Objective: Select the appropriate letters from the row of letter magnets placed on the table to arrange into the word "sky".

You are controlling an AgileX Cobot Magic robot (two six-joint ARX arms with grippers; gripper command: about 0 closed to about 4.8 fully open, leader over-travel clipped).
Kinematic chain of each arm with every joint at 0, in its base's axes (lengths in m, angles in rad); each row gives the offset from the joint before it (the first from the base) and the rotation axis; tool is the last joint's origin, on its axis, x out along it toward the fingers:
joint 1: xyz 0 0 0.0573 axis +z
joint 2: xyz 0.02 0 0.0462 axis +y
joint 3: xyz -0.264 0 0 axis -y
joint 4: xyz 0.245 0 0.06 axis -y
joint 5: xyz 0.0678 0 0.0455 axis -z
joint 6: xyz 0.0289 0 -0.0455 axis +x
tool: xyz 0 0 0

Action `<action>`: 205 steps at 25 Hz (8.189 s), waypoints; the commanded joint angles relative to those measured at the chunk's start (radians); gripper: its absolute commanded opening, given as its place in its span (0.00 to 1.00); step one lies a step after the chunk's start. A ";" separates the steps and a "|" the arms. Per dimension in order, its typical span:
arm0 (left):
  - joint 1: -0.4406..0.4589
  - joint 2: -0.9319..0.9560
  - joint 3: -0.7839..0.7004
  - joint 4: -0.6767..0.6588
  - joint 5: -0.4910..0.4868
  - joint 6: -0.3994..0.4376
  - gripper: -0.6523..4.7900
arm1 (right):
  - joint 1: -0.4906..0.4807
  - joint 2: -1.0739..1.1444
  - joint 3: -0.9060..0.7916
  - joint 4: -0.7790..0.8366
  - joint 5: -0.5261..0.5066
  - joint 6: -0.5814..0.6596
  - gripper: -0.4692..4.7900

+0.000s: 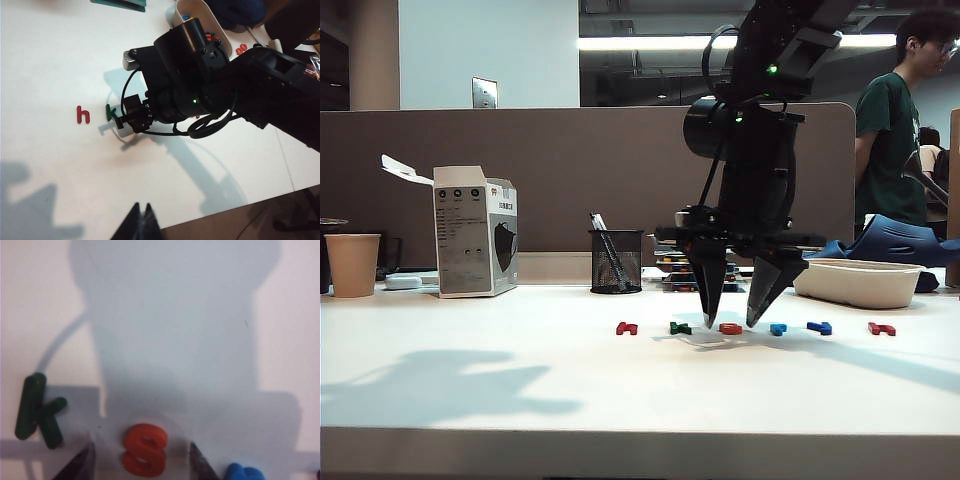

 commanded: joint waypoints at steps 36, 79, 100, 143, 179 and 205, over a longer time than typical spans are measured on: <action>0.002 -0.003 0.003 0.007 -0.004 -0.003 0.11 | 0.014 0.079 0.004 -0.154 -0.045 0.031 0.25; 0.002 -0.003 0.003 0.006 -0.004 -0.003 0.11 | 0.270 0.069 0.005 -0.219 -0.114 0.269 0.50; 0.002 -0.003 0.003 0.006 -0.004 -0.003 0.11 | 0.224 0.052 0.008 -0.237 -0.090 0.257 0.67; 0.002 -0.003 0.003 0.006 -0.003 -0.003 0.11 | 0.187 0.046 0.011 -0.192 -0.164 0.239 0.67; 0.002 -0.003 0.003 0.006 -0.004 -0.003 0.11 | 0.137 0.048 0.342 -0.223 -0.115 0.148 0.54; 0.002 -0.003 0.003 0.006 -0.004 -0.003 0.11 | 0.103 0.182 0.340 -0.244 0.029 0.134 0.52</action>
